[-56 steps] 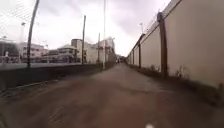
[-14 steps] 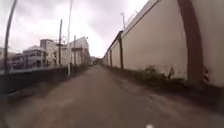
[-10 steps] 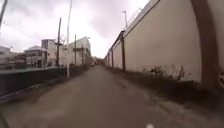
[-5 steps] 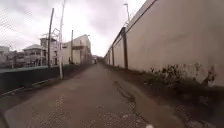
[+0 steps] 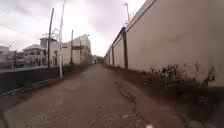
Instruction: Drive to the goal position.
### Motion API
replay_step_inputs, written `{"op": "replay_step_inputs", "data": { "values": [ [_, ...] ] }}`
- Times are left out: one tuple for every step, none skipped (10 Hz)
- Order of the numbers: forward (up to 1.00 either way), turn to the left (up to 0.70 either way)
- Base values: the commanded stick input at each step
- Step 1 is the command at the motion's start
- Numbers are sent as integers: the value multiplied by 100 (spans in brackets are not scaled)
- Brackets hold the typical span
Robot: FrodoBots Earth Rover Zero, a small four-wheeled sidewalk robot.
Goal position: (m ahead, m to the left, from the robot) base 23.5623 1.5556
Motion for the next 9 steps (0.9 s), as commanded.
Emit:
{"op": "replay_step_inputs", "data": {
  "values": [
    [79, 0],
    [85, 0],
    [85, 0],
    [85, 0],
    [85, 0],
    [85, 0],
    [85, 0],
    [85, 0],
    [85, 0]
  ]
}}
